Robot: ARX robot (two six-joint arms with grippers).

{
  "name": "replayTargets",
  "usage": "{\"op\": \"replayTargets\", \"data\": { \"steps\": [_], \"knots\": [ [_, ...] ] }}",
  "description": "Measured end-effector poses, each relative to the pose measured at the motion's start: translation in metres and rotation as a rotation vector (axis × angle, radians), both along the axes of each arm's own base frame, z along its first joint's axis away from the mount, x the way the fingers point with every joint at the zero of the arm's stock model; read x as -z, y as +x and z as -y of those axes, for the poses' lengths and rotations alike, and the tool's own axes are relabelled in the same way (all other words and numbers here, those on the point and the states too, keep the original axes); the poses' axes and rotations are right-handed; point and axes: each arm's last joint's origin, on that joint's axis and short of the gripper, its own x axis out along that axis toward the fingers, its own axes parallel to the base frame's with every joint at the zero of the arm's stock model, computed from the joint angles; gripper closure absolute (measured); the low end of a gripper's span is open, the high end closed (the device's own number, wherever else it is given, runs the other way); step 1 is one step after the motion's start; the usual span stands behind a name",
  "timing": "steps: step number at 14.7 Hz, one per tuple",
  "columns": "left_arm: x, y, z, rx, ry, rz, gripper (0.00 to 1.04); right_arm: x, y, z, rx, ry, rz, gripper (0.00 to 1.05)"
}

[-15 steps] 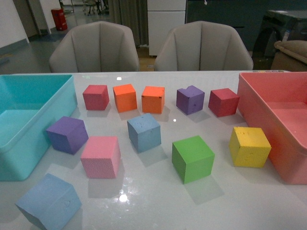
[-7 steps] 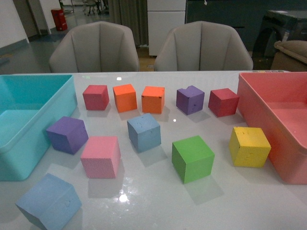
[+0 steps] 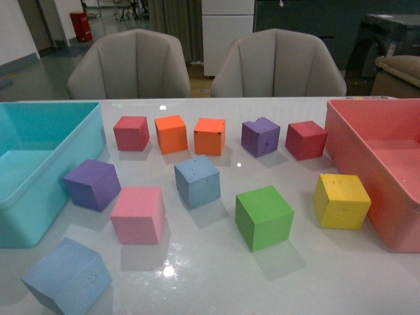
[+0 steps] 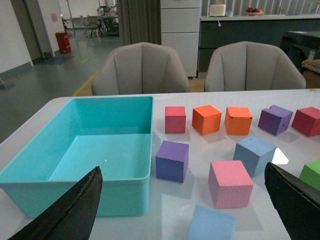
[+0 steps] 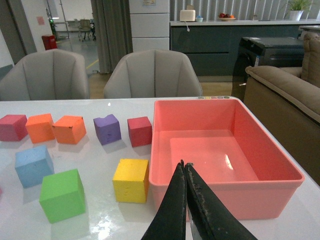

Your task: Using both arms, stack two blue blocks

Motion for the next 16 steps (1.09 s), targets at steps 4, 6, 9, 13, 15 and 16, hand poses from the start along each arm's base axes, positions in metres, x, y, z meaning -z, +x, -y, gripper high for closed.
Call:
{"op": "replayTargets", "data": {
  "steps": [4, 6, 9, 13, 15, 16],
  "knots": [
    [0.000, 0.000, 0.000, 0.000, 0.000, -0.001, 0.07, 0.002, -0.012, 0.000, -0.001, -0.001, 0.005, 1.03],
    [0.000, 0.000, 0.000, 0.001, 0.000, 0.000, 0.07, 0.004, -0.012, 0.000, -0.001, -0.001, -0.015, 1.03],
    [0.000, 0.000, 0.000, 0.000, 0.000, 0.000, 0.07, 0.003, -0.012, 0.000, -0.001, -0.001, -0.010, 1.03],
    [0.000, 0.000, 0.000, 0.000, 0.000, 0.000, 0.07, 0.003, -0.012, 0.000, -0.001, -0.001, -0.010, 0.70],
    [0.000, 0.000, 0.000, 0.000, 0.000, 0.000, 0.07, 0.003, -0.012, 0.000, -0.001, -0.001, -0.010, 0.43],
    [0.000, 0.000, 0.000, 0.000, 0.000, 0.000, 0.07, 0.003, -0.012, 0.000, -0.001, -0.001, -0.010, 0.30]
  ]
}}
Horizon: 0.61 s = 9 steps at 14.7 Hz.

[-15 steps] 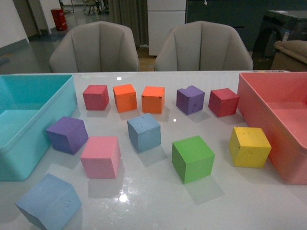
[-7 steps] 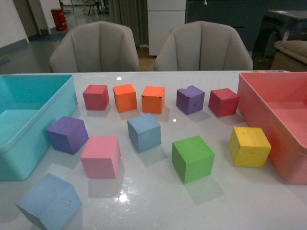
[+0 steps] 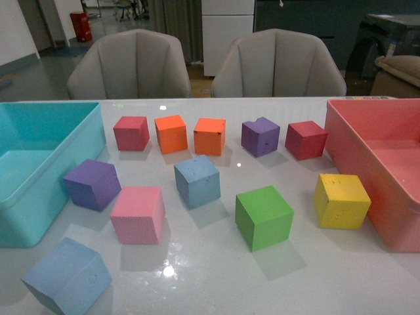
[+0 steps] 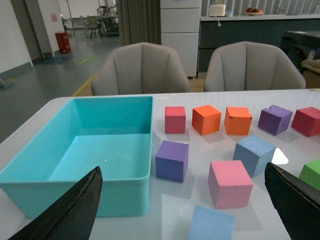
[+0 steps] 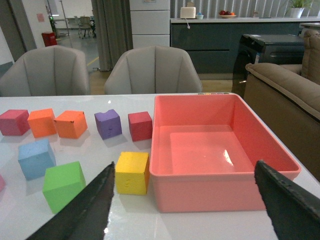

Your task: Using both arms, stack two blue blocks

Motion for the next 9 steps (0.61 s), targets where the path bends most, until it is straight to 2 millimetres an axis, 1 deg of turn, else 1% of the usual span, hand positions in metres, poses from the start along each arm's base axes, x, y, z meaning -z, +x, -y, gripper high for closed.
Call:
{"op": "replayTargets", "data": {
  "steps": [1, 2, 3, 4, 5, 6, 7, 9],
  "knots": [
    [0.000, 0.000, 0.000, 0.000, 0.000, 0.000, 0.07, 0.000, 0.000, 0.000, 0.000, 0.000, 0.000, 0.15],
    [0.000, 0.000, 0.000, 0.000, 0.000, 0.000, 0.07, 0.000, 0.000, 0.000, 0.000, 0.000, 0.000, 0.04],
    [0.002, -0.001, 0.000, 0.067, -0.019, -0.192, 0.07, 0.000, 0.000, 0.000, 0.001, 0.000, -0.001, 0.08],
    [-0.004, 0.002, 0.001, 0.140, -0.072, -0.380, 0.07, 0.000, 0.000, 0.000, 0.000, 0.000, 0.000, 0.06],
    [-0.005, 0.003, 0.003, 0.178, -0.082, -0.416, 0.07, 0.000, 0.000, 0.000, 0.000, 0.000, 0.000, 0.06],
    [-0.008, 0.007, 0.006, 0.200, -0.080, -0.387, 0.07, 0.000, 0.000, 0.000, 0.000, 0.000, 0.000, 0.06],
    [-0.013, 0.015, 0.008, 0.210, -0.073, -0.360, 0.07, 0.000, 0.000, 0.000, 0.000, 0.000, 0.000, 0.06],
    [-0.010, 0.037, 0.011, 0.212, -0.063, -0.364, 0.07, 0.000, 0.000, 0.000, 0.000, 0.000, 0.000, 0.06]
  ]
}}
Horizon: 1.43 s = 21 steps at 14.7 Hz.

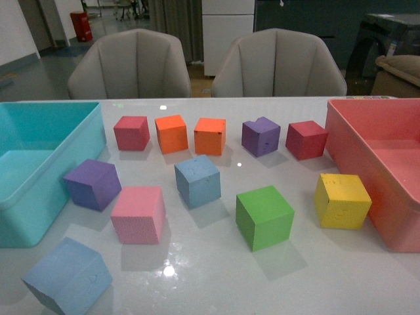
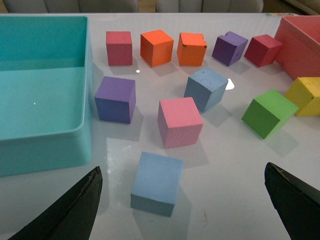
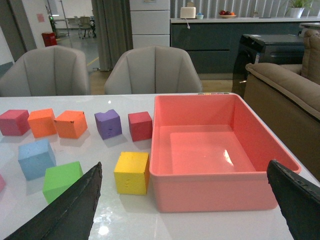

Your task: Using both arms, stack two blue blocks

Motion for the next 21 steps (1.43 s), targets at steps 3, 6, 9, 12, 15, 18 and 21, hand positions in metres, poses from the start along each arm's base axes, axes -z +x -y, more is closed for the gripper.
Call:
{"op": "replayTargets", "data": {
  "steps": [3, 6, 9, 12, 15, 18, 21],
  "knots": [
    [0.001, 0.054, 0.009, 0.001, 0.049, 0.035, 0.07, 0.000, 0.000, 0.000, 0.000, 0.000, 0.000, 0.06],
    [0.035, 0.098, 0.008, -0.007, 0.091, -0.093, 0.07, 0.000, 0.000, 0.000, 0.000, 0.000, 0.000, 0.06],
    [0.059, 0.113, 0.004, -0.009, 0.115, -0.172, 0.07, 0.000, 0.000, 0.000, 0.000, 0.000, 0.000, 0.06],
    [0.072, 0.119, 0.000, -0.004, 0.120, -0.216, 0.07, 0.000, 0.000, 0.000, 0.000, 0.000, 0.000, 0.06],
    [0.073, 0.116, -0.003, 0.032, 0.082, -0.234, 0.07, 0.000, 0.000, 0.000, 0.000, 0.000, 0.000, 0.06],
    [0.077, 0.111, -0.002, 0.063, 0.065, -0.249, 0.07, 0.000, 0.000, 0.000, 0.000, 0.000, 0.000, 0.06],
    [0.086, 0.110, 0.001, 0.074, 0.069, -0.259, 0.07, 0.000, 0.000, 0.000, 0.000, 0.000, 0.000, 0.06]
  ]
}}
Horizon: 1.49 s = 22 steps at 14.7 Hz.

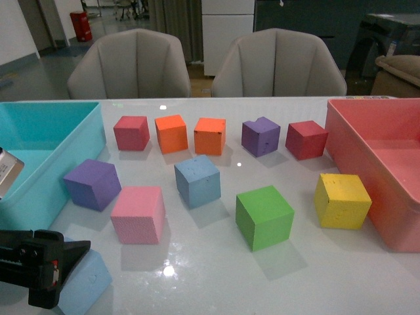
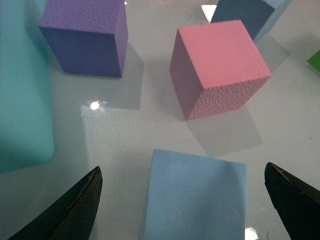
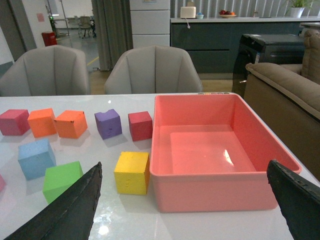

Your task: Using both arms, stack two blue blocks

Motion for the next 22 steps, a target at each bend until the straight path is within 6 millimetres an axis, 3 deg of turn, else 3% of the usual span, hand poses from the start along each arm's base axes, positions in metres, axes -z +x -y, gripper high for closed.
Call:
{"op": "replayTargets", "data": {
  "steps": [9, 10, 11, 14, 15, 18, 22],
  "knots": [
    [0.029, -0.006, 0.004, 0.013, 0.010, -0.083, 0.07, 0.000, 0.000, 0.000, 0.000, 0.000, 0.000, 0.06],
    [0.030, -0.006, 0.005, 0.017, 0.010, -0.088, 0.10, 0.000, 0.000, 0.000, 0.000, 0.000, 0.000, 0.06],
    [0.029, -0.008, 0.006, 0.021, 0.010, -0.097, 0.21, 0.000, 0.000, 0.000, 0.000, 0.000, 0.000, 0.06],
    [0.013, -0.011, 0.011, 0.044, 0.008, -0.067, 0.51, 0.000, 0.000, 0.000, 0.000, 0.000, 0.000, 0.06],
    [0.007, -0.012, 0.014, 0.054, 0.009, -0.058, 0.57, 0.000, 0.000, 0.000, 0.000, 0.000, 0.000, 0.06],
    [-0.019, -0.004, 0.027, 0.090, 0.019, -0.013, 0.65, 0.000, 0.000, 0.000, 0.000, 0.000, 0.000, 0.06],
    [-0.056, 0.054, 0.080, 0.120, 0.034, 0.030, 0.66, 0.000, 0.000, 0.000, 0.000, 0.000, 0.000, 0.06]
  ]
}}
